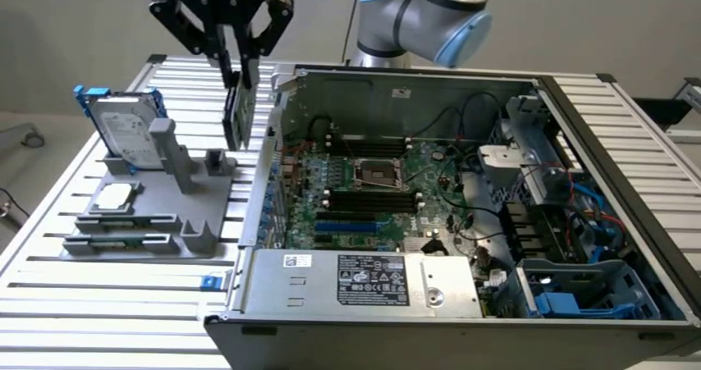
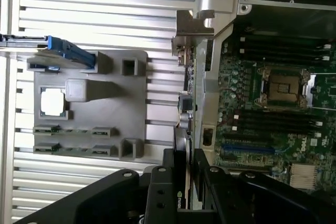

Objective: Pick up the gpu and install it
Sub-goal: 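Pick up the gpu and move the gpu toward the slot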

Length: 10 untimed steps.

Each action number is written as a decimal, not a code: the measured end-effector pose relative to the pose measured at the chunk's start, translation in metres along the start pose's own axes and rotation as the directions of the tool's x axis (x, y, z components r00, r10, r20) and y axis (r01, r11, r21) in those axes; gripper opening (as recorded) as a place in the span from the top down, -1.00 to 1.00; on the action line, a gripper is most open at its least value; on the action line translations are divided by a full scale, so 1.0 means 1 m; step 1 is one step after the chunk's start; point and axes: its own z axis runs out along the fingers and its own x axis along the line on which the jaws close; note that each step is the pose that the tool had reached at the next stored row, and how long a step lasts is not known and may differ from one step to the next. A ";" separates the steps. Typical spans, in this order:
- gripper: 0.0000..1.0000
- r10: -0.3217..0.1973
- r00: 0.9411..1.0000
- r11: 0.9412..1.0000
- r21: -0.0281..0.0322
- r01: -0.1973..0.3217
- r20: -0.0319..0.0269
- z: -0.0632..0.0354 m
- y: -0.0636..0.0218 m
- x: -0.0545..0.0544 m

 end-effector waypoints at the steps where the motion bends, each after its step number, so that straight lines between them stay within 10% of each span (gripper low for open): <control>1: 0.47 0.000 1.000 1.000 0.000 0.000 -0.001 -0.0047 -0.0001 -0.005; 10: 0.47 0.001 1.000 1.000 -0.001 -0.001 -0.010 -0.0236 -0.0020 -0.045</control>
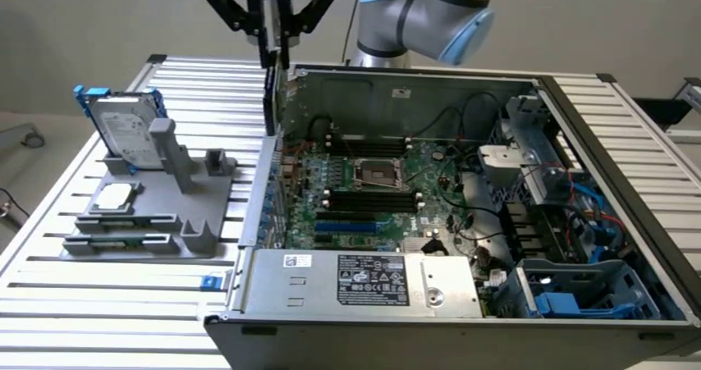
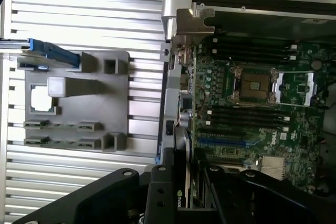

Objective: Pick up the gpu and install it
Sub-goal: 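Pick up the gpu and move the gpu toward the slot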

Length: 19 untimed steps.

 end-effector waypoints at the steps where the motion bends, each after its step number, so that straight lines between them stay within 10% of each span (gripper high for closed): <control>1: 0.47 0.000 1.000 1.000 0.000 0.000 -0.002 -0.0001 -0.0003 -0.004; 19: 0.47 0.001 1.000 1.000 0.006 -0.001 -0.011 0.0163 -0.0065 -0.087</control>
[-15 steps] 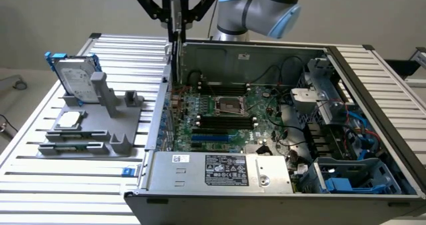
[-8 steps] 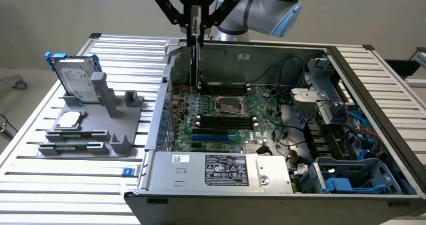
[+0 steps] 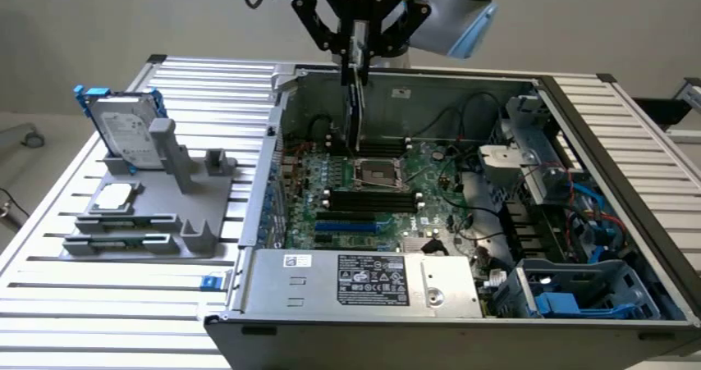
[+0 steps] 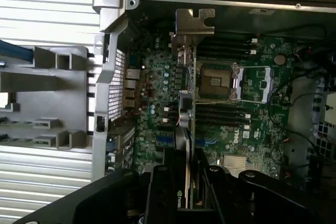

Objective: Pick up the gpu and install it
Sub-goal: 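Pick up the gpu and move the gpu toward the slot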

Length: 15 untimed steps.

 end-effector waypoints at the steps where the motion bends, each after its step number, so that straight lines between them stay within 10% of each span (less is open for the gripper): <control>1: 0.47 0.000 1.000 1.000 0.000 0.000 0.000 0.0010 -0.0003 -0.005; 6: 0.47 0.000 1.000 1.000 0.001 0.000 -0.001 0.0073 -0.0021 -0.027; 15: 0.47 0.006 1.000 1.000 0.001 -0.006 -0.005 0.0146 -0.0060 -0.030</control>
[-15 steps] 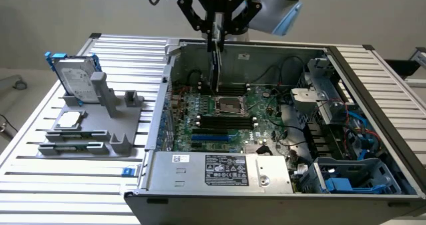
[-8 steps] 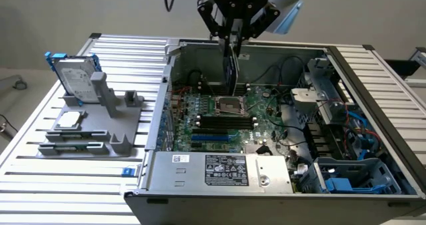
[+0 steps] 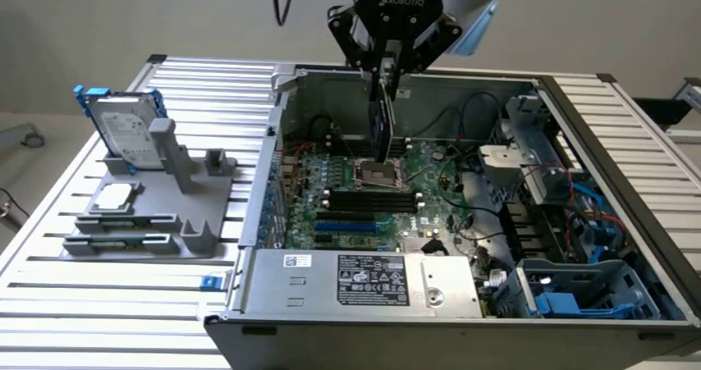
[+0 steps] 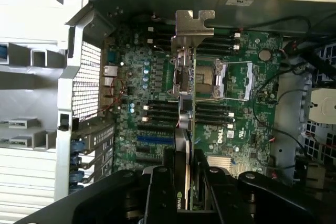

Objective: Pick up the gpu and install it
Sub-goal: 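Pick up the gpu and move the gpu toward the slot, then insert the gpu into the slot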

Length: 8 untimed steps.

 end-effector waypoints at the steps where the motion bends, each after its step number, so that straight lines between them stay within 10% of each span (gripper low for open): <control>1: 0.47 0.000 1.000 1.000 0.000 0.000 0.000 0.0001 0.0000 0.000; 8: 0.47 0.000 1.000 1.000 0.000 0.000 0.000 0.0001 0.0000 0.000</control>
